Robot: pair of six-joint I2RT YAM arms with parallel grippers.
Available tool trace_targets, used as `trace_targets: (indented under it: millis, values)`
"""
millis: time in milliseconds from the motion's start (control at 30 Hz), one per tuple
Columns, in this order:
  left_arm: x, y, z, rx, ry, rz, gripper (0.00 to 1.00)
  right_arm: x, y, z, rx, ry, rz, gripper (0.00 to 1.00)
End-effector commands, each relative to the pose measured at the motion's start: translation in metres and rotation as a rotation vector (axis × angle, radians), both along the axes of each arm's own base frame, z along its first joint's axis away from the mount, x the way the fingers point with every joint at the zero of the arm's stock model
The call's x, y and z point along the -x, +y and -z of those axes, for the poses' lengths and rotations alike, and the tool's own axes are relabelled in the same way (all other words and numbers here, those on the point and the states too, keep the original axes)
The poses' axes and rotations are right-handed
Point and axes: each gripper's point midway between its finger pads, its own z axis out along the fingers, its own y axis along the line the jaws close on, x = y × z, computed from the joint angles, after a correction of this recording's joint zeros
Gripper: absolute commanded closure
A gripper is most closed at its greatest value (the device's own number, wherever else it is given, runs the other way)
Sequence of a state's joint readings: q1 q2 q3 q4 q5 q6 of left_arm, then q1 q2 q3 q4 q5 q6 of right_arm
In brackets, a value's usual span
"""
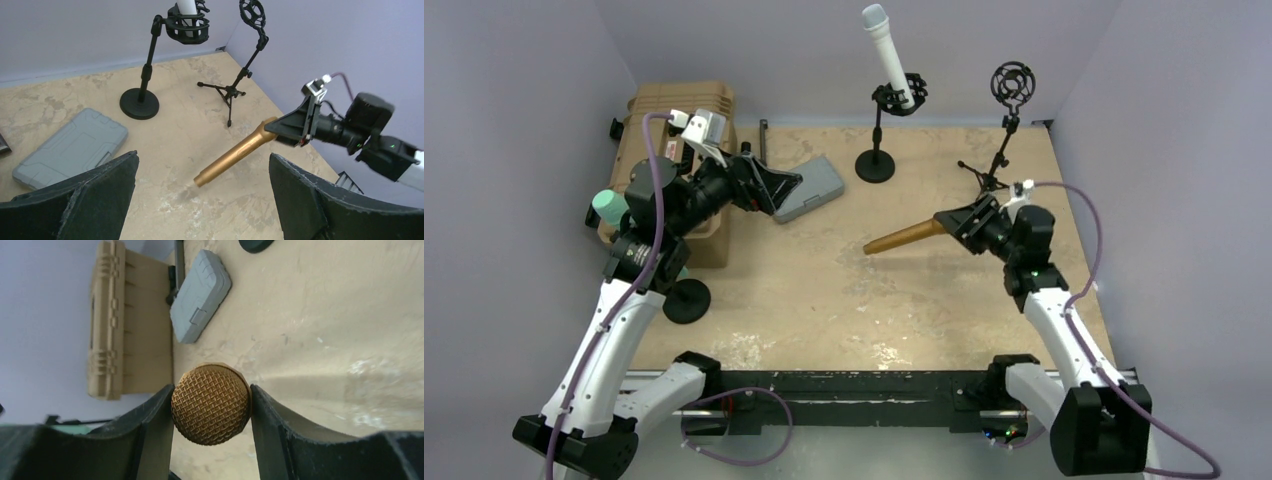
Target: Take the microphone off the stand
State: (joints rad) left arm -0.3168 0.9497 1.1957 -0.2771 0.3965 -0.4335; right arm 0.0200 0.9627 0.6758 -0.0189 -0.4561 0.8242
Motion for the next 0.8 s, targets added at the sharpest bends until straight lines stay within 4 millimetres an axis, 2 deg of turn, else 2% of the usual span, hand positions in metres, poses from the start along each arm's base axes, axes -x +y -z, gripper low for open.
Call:
trace_targets:
  millis: [0,133,267,433,633,767]
  values:
    - [-0.002,-0.002,-0.004,0.004,-0.021,0.0,0.0,-0.003,0.03,-0.058,-0.417,-0.157,-0.001,1.0]
    - [-0.003,-0.004,-0.003,0.005,-0.016,0.007,0.0,-0.019,0.039,-0.017,-0.577,-0.036,0.158,1.0]
    - [-0.005,-0.004,-0.001,0.001,-0.012,0.0,0.0,-0.033,0.045,0.027,-0.677,0.06,0.215,1.0]
    - [-0.005,-0.005,0.001,-0.002,-0.009,0.003,0.0,-0.045,0.064,0.059,-0.74,0.15,0.142,1.0]
    - [-0.006,-0.005,0.003,-0.004,-0.006,0.002,0.0,-0.045,0.067,0.098,-0.749,0.207,0.146,1.0]
    - [-0.006,-0.007,0.003,0.0,-0.002,0.012,0.0,-0.049,0.075,0.127,-0.692,0.276,0.127,0.95]
